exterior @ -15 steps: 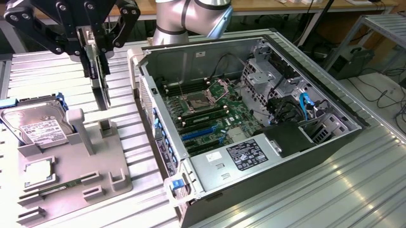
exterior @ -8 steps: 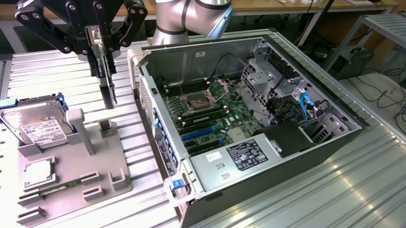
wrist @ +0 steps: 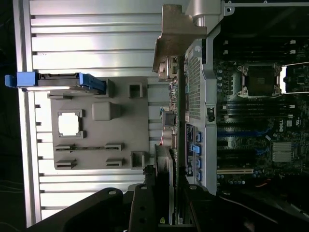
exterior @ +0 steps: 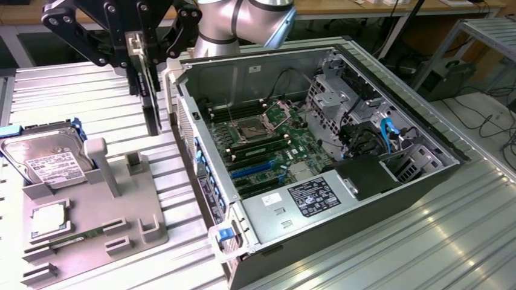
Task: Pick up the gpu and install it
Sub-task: 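Pick up the gpu and move the gpu toward the slot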
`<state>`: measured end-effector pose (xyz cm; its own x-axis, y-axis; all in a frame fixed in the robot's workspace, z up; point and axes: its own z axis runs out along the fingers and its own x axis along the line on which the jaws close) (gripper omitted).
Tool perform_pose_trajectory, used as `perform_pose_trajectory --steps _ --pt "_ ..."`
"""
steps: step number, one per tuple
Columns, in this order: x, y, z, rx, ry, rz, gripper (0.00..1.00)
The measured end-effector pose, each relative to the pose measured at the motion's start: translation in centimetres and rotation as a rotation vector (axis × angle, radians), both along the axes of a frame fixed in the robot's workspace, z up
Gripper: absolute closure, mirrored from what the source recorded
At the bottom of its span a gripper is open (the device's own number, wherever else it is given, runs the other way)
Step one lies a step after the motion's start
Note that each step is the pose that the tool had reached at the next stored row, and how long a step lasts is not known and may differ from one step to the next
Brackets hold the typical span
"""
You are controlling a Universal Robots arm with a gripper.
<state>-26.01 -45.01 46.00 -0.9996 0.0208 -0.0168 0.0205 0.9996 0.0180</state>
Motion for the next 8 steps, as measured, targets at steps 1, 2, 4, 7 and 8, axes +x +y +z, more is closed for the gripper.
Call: perform_pose_trajectory --steps 1,2,4,7,8 --pt "0.06 0.00 -0.01 0.0001 0.0000 0.000 0.73" --pt "0.14 0.00 0.00 0.0001 0.0000 0.000 0.73" --pt "0.38 0.00 0.00 0.0000 0.0000 0.000 0.73" --pt "0.68 0.00 -0.01 0.0001 0.0000 0.000 0.73" --pt "0.79 0.00 -0.01 0.0001 0.0000 0.000 0.73"
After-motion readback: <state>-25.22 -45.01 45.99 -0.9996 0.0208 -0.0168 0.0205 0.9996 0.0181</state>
